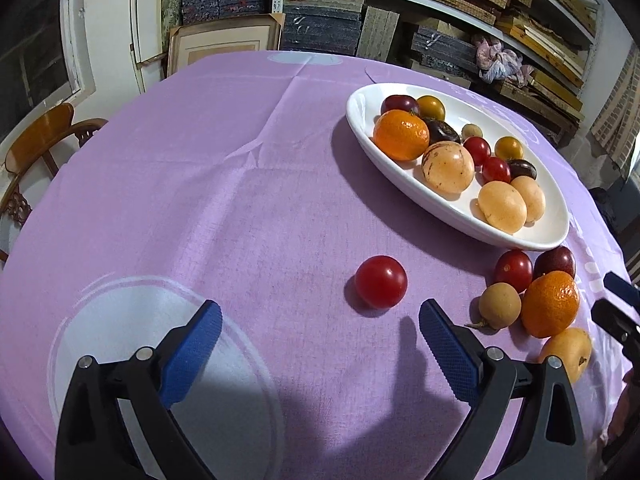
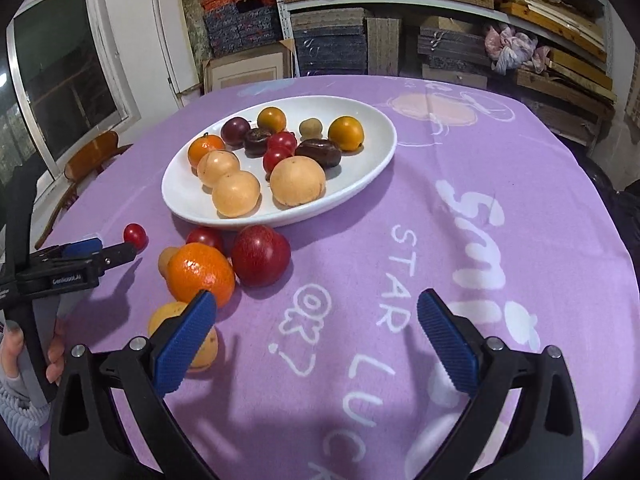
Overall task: Organize fruits
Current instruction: 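Withdraw both grippers from the plate back toward the remaining fruit, then close the right gripper on a dark red plum on the cloth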
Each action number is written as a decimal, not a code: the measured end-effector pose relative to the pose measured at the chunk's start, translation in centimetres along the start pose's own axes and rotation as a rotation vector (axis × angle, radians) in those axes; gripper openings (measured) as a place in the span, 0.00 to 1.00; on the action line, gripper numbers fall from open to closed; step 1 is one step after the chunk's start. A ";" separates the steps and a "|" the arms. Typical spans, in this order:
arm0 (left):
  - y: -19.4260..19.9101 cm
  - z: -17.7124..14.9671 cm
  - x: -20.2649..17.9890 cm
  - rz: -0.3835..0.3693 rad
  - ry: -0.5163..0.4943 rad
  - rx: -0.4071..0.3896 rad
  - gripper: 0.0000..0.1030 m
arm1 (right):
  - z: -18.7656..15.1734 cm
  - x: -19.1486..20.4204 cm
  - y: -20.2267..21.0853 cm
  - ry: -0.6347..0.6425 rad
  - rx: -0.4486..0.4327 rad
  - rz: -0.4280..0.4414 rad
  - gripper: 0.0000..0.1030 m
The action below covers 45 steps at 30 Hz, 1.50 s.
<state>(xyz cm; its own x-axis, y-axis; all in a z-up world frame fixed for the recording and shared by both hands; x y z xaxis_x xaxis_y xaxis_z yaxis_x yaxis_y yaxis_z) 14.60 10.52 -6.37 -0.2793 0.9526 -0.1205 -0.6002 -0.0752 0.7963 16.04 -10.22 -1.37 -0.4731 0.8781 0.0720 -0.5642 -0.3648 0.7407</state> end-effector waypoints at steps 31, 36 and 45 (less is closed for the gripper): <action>-0.5 -0.4 -0.9 0.045 -0.070 0.021 0.97 | 0.4 0.5 -4.0 0.092 0.053 0.034 0.53; -0.5 -0.5 -0.9 0.046 -0.070 0.022 0.97 | -0.4 0.5 -3.3 0.092 0.052 0.051 0.52; -0.5 -0.5 -0.9 0.044 -0.070 0.022 0.97 | -0.7 0.0 -2.6 0.076 0.044 0.064 0.40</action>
Point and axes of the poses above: each gripper's, at about its wrist camera, not at the fingertips, and y roughly against the way its jaws point, x to its left, z to its top, the point moved 9 cm from there along -y, roughly the way its jaws point, and after that the axes turned 5 degrees about y, right-handed, at the moved point
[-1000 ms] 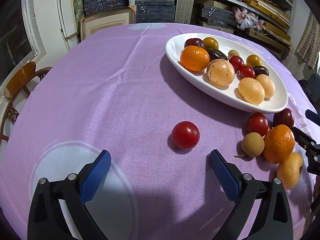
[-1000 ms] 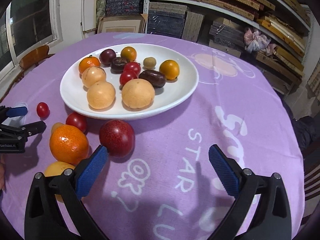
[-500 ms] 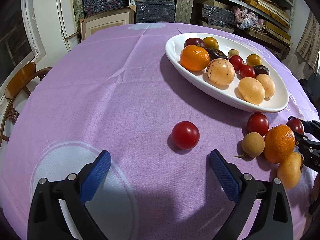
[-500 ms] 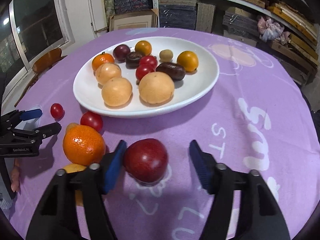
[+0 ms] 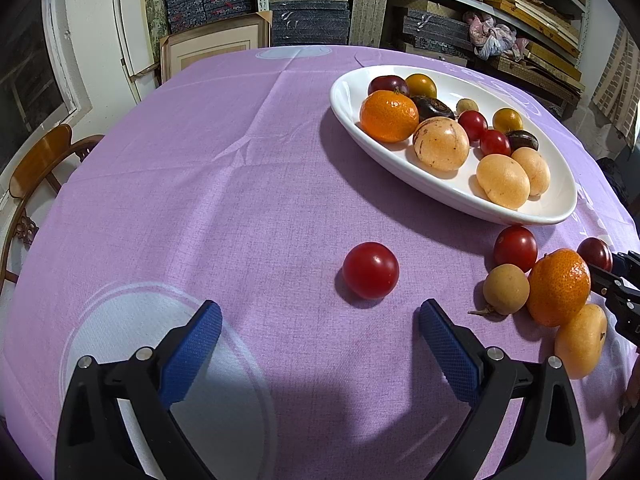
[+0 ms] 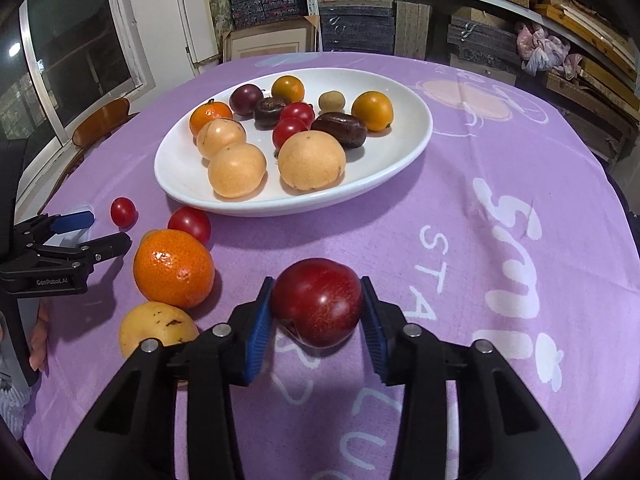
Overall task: Organize fruits
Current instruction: 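Close the right gripper on a dark red plum on the cloth, then grasp a red tomato with the left gripper while the right holds the plum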
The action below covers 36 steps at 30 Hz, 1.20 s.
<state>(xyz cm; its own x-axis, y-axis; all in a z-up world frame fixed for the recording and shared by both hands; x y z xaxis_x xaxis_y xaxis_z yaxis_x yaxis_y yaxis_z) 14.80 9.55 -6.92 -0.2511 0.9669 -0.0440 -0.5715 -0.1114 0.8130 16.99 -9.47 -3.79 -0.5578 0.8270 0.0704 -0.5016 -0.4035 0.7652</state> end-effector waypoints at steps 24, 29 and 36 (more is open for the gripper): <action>0.6 1.6 -2.5 -0.176 -0.051 -0.075 0.26 | -0.7 0.0 0.6 -0.009 -0.003 0.020 0.40; 1.2 1.5 -3.4 -0.180 -0.088 -0.102 0.26 | -0.7 0.0 0.6 -0.009 -0.003 0.020 0.40; 1.7 1.7 -3.1 -0.187 -0.063 -0.120 0.25 | -0.6 -0.1 0.8 -0.028 -0.010 0.033 0.39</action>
Point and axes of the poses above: each gripper's, at about its wrist camera, not at the fingertips, and y roughly against the way its jaws point, x to its left, z to its top, the point moved 9 cm from there along -y, roughly the way its jaws point, and after that the axes turned 5 degrees about y, right-handed, at the moved point
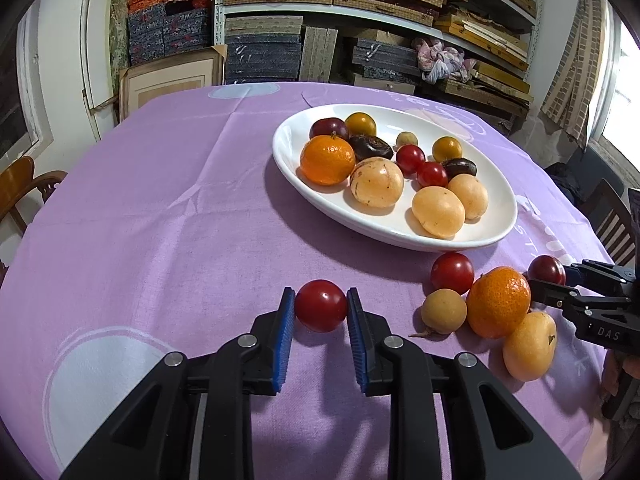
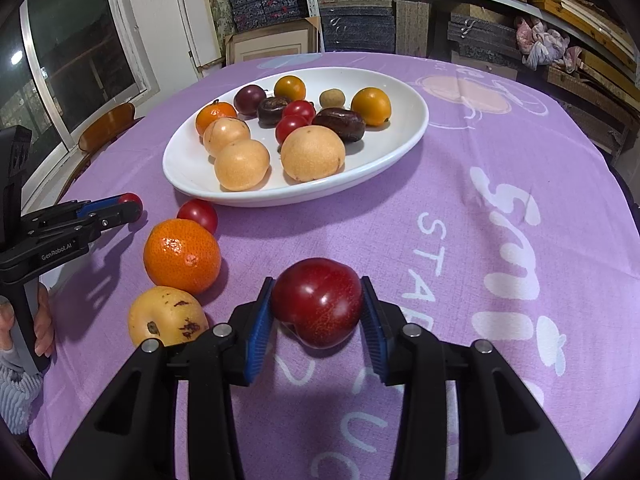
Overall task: Organize fruits
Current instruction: 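Grasp a red tomato with the left gripper while the right holds the plum, then carry the plum and tomato onto the white plate and open both grippers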
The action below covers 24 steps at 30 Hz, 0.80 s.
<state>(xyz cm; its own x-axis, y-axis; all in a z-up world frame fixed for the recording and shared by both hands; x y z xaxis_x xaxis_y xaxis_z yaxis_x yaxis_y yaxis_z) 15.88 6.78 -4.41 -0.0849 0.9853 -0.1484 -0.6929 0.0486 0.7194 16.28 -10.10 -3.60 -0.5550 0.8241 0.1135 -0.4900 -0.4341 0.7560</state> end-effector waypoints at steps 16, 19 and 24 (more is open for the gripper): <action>-1.4 7.2 -8.4 -0.078 -0.119 -0.007 0.25 | 14.1 -0.6 1.0 0.015 -0.130 -0.019 0.39; -2.8 8.1 -10.0 -0.086 -0.143 0.000 0.25 | 16.3 -1.6 -1.7 -0.004 -0.101 -0.029 0.39; -5.8 9.8 -10.6 -0.079 -0.141 0.024 0.25 | 18.6 -2.9 -5.5 -0.012 -0.044 -0.050 0.39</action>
Point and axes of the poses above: each gripper's, at about its wrist camera, not at the fingertips, and y roughly against the way its jaws point, x to its left, z to its top, the point moved 9 cm from there along -y, roughly the way its jaws point, and after that the axes turned 5 degrees about y, right-handed, at the moved point
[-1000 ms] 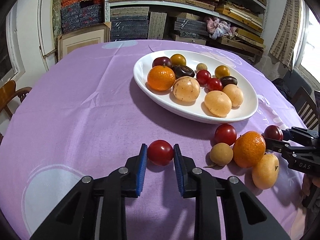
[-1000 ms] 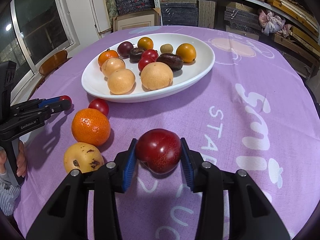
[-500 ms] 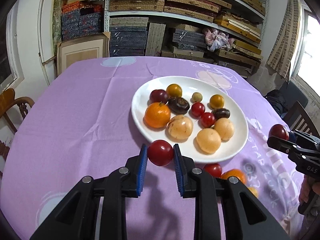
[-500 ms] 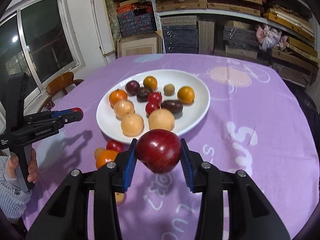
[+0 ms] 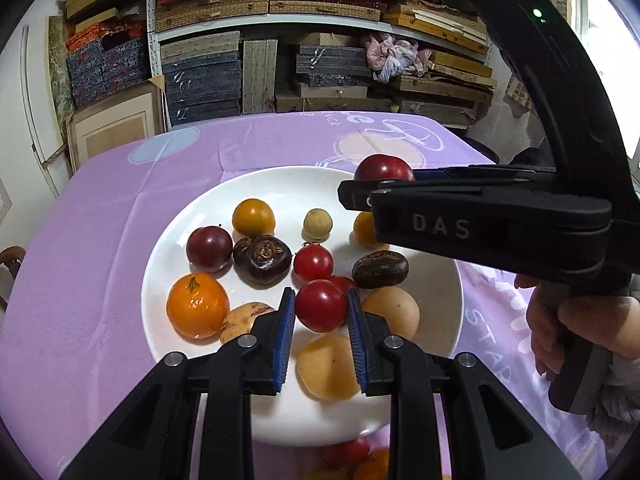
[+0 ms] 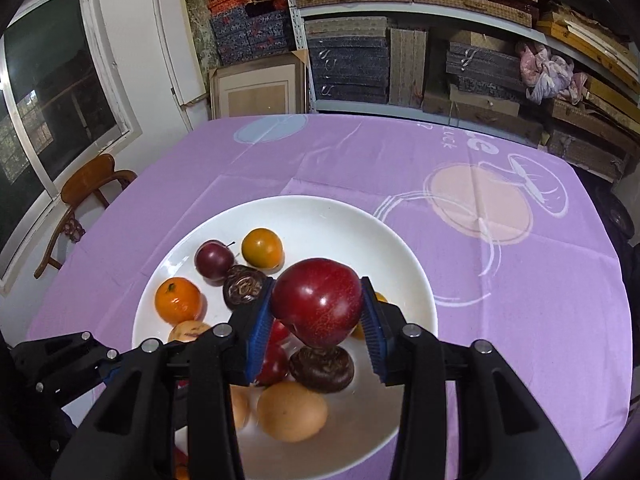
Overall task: Organize fruits
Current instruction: 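Carry the plum and tomato onto the white plate and open both grippers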
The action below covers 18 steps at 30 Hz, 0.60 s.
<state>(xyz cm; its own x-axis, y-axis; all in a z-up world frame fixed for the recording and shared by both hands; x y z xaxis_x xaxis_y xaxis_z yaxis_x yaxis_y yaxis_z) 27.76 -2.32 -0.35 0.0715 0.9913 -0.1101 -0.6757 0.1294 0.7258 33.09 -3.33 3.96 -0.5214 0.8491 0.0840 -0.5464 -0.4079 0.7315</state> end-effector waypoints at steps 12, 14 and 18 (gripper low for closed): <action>-3.6 0.1 1.6 0.040 0.039 0.036 0.27 | -0.2 -1.4 -6.1 -0.018 0.101 -0.027 0.39; -3.6 0.3 1.6 0.040 0.043 0.032 0.35 | -0.3 -1.3 -6.0 -0.020 0.099 -0.021 0.40; -1.9 0.6 1.9 0.055 0.052 -0.003 0.65 | 0.1 -1.2 -3.0 -0.020 0.041 -0.012 0.40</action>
<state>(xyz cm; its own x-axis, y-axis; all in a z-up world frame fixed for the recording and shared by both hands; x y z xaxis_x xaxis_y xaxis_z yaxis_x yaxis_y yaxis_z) 29.58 -0.70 -1.56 -0.0039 0.9944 -0.1056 -0.6795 0.0748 0.7298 35.38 -3.09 1.73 -0.5019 0.8604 0.0885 -0.5248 -0.3843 0.7596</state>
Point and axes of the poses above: each gripper's, at about its wrist camera, not at the fingertips, and y roughly against the way its jaws point, x to its left, z to its top, the point moved 9 cm from there along -y, roughly the way its jaws point, and after that the axes turned 5 degrees about y, right-handed, at the moved point
